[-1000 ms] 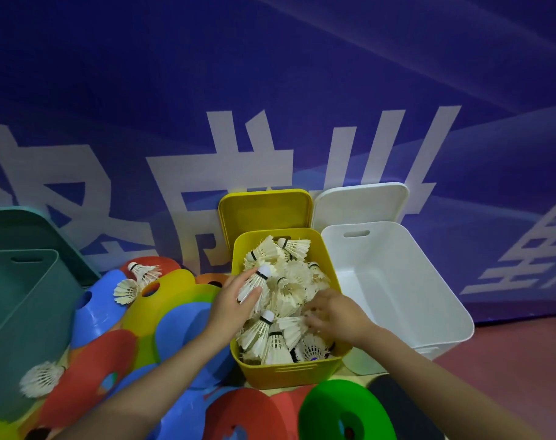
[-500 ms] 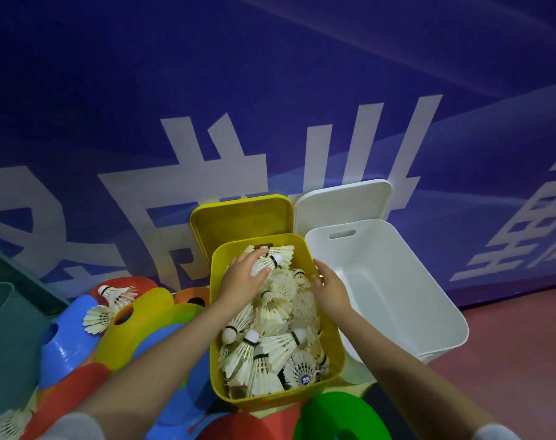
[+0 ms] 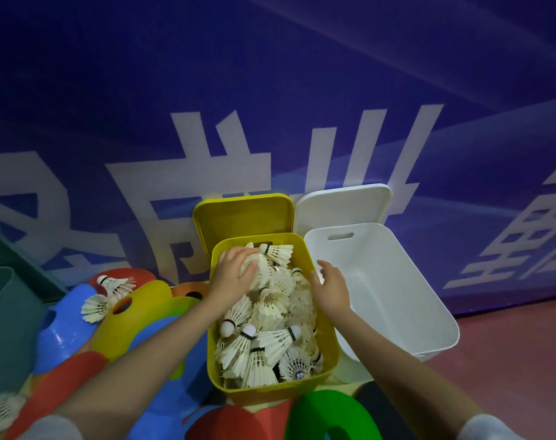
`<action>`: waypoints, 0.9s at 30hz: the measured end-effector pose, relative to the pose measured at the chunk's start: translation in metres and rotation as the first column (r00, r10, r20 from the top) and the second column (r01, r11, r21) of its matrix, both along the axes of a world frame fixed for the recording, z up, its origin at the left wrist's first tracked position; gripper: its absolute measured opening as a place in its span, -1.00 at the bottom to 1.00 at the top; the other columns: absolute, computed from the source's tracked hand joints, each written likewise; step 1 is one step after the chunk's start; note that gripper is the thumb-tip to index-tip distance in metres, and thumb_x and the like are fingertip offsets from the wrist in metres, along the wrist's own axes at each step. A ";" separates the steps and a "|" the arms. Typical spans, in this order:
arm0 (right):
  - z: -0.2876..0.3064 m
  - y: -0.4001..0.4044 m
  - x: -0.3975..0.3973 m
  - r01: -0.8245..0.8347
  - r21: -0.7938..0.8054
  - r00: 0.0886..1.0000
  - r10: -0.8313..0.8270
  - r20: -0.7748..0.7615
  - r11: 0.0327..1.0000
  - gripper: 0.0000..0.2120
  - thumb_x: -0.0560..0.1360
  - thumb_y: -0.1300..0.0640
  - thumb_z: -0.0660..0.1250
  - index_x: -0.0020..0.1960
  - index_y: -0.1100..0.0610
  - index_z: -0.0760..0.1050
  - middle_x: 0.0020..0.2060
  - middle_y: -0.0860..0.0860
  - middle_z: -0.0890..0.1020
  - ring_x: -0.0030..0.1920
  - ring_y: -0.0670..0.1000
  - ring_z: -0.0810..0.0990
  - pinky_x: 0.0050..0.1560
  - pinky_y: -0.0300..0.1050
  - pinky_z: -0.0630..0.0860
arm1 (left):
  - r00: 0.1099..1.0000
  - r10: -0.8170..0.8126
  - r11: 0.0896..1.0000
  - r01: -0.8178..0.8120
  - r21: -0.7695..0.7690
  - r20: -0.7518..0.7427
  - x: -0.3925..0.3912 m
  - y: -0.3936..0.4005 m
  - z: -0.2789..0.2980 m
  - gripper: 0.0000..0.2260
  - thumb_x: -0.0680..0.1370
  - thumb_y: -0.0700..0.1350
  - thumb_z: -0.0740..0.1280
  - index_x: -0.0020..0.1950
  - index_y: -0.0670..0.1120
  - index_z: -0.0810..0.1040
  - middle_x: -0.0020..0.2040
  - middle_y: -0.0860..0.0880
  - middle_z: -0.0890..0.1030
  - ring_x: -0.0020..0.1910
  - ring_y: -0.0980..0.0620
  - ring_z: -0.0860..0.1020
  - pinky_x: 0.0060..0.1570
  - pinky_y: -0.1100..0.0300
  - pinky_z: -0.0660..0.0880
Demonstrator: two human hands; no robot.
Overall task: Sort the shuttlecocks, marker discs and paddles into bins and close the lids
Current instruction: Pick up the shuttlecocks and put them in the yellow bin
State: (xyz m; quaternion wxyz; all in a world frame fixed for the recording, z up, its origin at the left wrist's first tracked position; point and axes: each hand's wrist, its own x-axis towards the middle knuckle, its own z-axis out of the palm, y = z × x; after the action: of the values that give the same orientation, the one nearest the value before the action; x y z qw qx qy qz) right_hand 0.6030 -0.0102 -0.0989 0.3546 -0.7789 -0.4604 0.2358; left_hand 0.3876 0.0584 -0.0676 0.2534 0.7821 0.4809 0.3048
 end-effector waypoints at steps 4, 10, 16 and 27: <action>0.027 -0.009 -0.024 -0.133 0.171 0.962 0.086 0.258 0.976 -0.65 0.58 0.08 0.21 0.34 0.13 0.43 0.23 0.09 0.51 0.28 0.09 0.38 0.26 -0.04 0.33 | 0.988 0.099 0.993 -0.106 0.055 0.116 -0.045 -0.010 0.018 -0.73 0.61 -0.02 0.19 0.28 -0.02 0.51 0.21 0.00 0.48 0.25 0.05 0.39 0.21 0.17 0.30; 0.055 0.000 -0.116 -0.399 0.267 0.917 0.385 0.106 0.877 -0.73 0.56 0.11 0.21 0.22 0.05 0.53 0.06 -0.03 0.60 0.08 -0.06 0.53 0.07 -0.11 0.48 | 0.929 0.322 0.942 -0.333 0.036 0.181 -0.147 -0.037 0.014 -0.73 0.56 -0.19 0.29 0.27 -0.06 0.50 0.12 -0.04 0.50 0.11 0.02 0.49 0.15 0.09 0.43; 0.055 0.017 -0.235 -0.591 0.168 0.799 0.601 -0.013 0.789 -0.77 0.55 0.16 0.23 0.17 0.11 0.55 0.04 0.03 0.63 0.05 0.00 0.57 0.04 -0.12 0.46 | 0.781 0.611 0.791 -0.607 -0.071 0.127 -0.271 -0.067 -0.019 -0.73 0.50 -0.32 0.33 0.19 -0.18 0.56 0.08 -0.18 0.55 0.03 -0.13 0.55 0.10 -0.01 0.45; 0.010 0.077 -0.381 -0.696 -0.091 0.712 0.701 0.050 0.713 -0.71 0.51 0.19 0.20 0.18 0.17 0.56 0.06 0.13 0.65 0.08 0.13 0.59 0.04 -0.08 0.46 | 0.661 0.724 0.642 -0.750 -0.159 -0.199 -0.418 -0.123 -0.079 -0.58 0.43 -0.06 0.28 0.21 -0.26 0.55 0.09 -0.27 0.55 0.08 -0.27 0.53 0.12 -0.06 0.46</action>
State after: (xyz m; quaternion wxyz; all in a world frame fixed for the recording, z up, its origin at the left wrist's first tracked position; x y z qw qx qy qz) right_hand 0.2225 0.0668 -0.0889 0.1948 -0.5673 -0.7263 0.3356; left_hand -0.0302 -0.0648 -0.1468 0.1661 0.4999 0.8032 0.2782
